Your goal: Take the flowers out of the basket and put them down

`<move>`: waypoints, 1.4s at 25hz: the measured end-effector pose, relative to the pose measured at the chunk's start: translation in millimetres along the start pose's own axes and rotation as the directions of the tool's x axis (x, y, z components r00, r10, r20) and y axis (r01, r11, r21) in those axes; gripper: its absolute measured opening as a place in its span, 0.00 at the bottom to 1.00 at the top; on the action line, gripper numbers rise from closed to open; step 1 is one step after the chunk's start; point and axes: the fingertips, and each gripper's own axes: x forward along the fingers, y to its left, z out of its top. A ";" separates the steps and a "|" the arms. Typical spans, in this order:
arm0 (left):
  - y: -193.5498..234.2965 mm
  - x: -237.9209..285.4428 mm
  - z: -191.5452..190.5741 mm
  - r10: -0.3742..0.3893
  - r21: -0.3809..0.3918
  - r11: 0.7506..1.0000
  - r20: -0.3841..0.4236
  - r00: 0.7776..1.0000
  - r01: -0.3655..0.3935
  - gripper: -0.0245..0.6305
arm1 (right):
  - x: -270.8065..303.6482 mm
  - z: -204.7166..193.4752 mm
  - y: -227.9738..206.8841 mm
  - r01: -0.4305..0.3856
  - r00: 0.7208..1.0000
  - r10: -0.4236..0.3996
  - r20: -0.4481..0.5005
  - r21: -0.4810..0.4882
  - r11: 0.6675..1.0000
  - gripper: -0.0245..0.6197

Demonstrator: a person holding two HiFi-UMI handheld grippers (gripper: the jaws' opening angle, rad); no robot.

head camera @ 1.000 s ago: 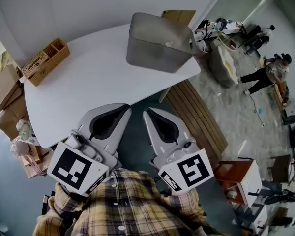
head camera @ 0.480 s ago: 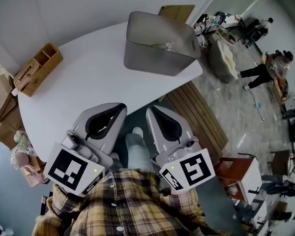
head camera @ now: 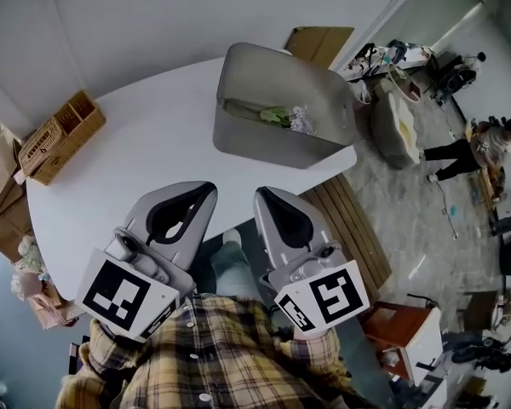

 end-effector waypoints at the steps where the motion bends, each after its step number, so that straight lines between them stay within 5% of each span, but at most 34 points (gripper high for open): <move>1: 2.9 7.9 2.0 0.012 0.000 1.000 -0.001 1.000 -0.012 0.06 | 4.5 2.0 -8.8 -0.010 1.000 0.010 0.001 0.001 1.000 0.05; 19: 45.0 151.2 29.0 0.240 -0.008 0.971 0.030 0.970 -0.240 0.06 | 78.2 30.0 -174.2 -0.185 0.983 0.185 0.002 -0.034 0.982 0.05; 35: 65.4 174.6 26.6 0.375 -0.028 0.927 0.031 0.926 -0.374 0.06 | 120.4 29.1 -190.9 -0.342 0.940 0.342 -0.019 -0.042 0.939 0.05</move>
